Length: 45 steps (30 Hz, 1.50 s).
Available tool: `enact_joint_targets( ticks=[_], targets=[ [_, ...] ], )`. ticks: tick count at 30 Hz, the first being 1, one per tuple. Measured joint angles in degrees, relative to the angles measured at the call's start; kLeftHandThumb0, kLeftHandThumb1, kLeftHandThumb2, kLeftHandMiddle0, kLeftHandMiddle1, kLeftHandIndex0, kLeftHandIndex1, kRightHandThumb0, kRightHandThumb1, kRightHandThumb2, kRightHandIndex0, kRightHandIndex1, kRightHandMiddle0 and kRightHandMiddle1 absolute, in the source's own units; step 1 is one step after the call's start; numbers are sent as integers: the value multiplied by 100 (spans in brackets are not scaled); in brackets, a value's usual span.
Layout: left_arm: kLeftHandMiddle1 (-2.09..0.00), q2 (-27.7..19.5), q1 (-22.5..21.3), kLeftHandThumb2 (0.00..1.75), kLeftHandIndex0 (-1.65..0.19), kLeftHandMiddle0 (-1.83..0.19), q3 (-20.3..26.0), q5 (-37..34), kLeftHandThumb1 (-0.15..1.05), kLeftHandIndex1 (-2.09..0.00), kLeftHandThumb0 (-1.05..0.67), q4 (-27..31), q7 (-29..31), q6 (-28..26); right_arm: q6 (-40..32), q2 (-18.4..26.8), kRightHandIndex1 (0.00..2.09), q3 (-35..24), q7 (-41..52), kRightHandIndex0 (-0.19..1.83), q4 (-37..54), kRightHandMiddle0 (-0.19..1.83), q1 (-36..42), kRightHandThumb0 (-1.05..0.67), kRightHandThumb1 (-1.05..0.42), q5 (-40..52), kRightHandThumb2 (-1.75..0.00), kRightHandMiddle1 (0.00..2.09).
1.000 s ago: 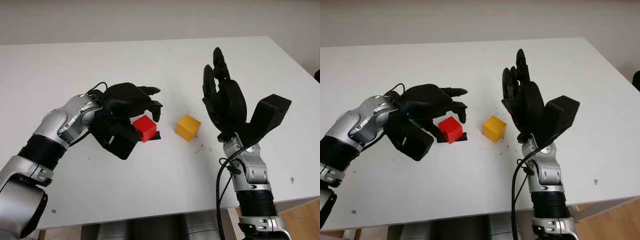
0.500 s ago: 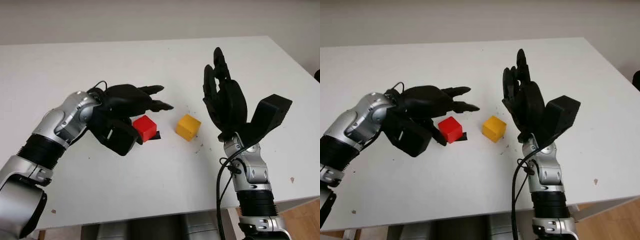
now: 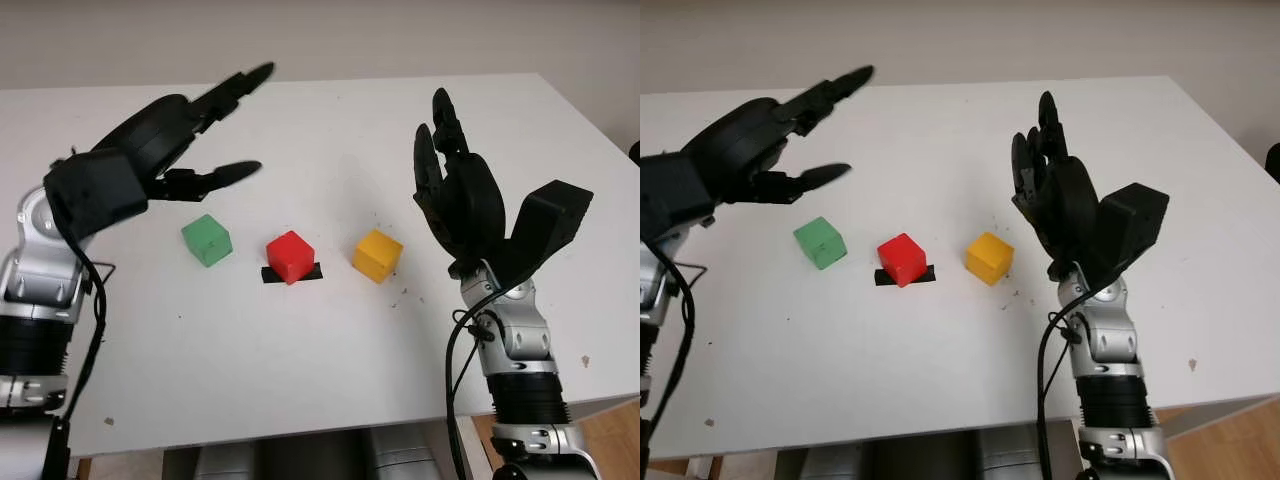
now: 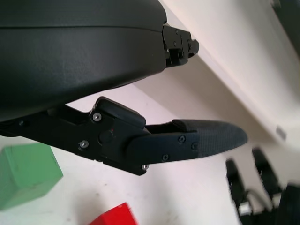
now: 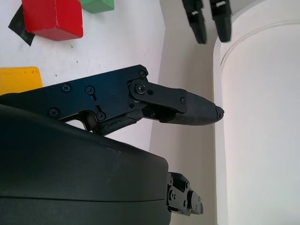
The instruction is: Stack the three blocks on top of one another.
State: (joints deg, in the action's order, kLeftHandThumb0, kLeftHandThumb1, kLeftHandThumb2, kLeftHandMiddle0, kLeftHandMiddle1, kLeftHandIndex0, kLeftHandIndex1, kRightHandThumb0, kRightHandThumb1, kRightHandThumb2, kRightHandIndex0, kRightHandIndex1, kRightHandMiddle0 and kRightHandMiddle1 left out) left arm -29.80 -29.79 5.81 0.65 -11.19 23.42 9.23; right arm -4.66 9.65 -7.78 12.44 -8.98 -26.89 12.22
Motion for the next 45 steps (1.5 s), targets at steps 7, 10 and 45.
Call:
enact_joint_targets(
  ticks=[7, 10, 45],
  targets=[
    [-5, 791, 559, 57, 13, 13, 389, -516, 105, -3, -81, 83, -819, -142, -159, 750, 9, -46, 336, -3, -400, 3, -350, -62, -101, -292, -10, 10],
    [-5, 972, 635, 56, 15, 14, 434, -536, 105, -3, -82, 62, -1037, -61, -103, 1036, 9, -50, 529, -1, -560, 6, -539, -53, -96, -405, -5, 10],
    [-6, 1576, 1583, 60, 17, 17, 558, -419, 105, -6, -77, 200, -1681, 441, 4730, 3370, 5, 2632, 697, 24, -2660, 43, -2363, -60, -77, -5068, -6, 9]
  ],
)
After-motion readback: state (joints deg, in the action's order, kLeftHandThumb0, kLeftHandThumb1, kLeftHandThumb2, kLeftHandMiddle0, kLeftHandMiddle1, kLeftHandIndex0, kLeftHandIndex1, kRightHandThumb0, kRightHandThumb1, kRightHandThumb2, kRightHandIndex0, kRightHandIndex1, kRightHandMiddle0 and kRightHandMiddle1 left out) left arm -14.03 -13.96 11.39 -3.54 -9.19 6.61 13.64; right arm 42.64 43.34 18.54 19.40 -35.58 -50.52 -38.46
